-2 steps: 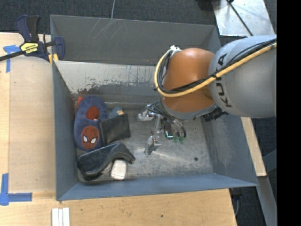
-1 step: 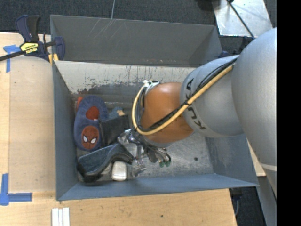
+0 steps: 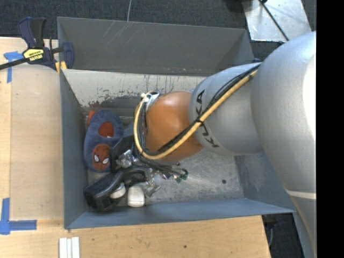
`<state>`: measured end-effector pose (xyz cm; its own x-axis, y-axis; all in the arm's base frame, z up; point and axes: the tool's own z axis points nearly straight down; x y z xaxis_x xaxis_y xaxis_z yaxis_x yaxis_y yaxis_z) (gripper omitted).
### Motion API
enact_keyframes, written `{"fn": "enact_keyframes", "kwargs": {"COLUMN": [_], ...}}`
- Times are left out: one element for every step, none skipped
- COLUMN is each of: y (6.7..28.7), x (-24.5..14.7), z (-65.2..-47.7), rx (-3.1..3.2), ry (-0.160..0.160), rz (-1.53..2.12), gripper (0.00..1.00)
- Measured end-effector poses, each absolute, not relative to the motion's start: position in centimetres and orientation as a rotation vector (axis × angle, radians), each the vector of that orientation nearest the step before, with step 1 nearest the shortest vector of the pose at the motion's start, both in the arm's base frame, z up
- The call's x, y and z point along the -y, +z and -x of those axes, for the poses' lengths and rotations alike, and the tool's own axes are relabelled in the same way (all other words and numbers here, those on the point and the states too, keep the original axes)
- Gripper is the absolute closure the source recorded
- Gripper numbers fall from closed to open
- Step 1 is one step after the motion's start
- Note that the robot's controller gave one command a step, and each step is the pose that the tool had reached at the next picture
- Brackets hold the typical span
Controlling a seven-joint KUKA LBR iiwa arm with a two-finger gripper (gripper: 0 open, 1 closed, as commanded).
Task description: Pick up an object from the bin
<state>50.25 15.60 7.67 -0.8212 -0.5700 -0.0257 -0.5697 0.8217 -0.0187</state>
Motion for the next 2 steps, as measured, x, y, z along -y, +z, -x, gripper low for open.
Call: {"fn": "enact_keyframes", "kwargs": {"y": [9.04, 9.12], "x": [-19.36, -19.61], "z": [-50.28, -50.39], "rx": [-2.608, -2.604], "ry": [-0.008, -0.003], "rz": [1.727, 1.714], "gripper": [0.00, 1.00]}}
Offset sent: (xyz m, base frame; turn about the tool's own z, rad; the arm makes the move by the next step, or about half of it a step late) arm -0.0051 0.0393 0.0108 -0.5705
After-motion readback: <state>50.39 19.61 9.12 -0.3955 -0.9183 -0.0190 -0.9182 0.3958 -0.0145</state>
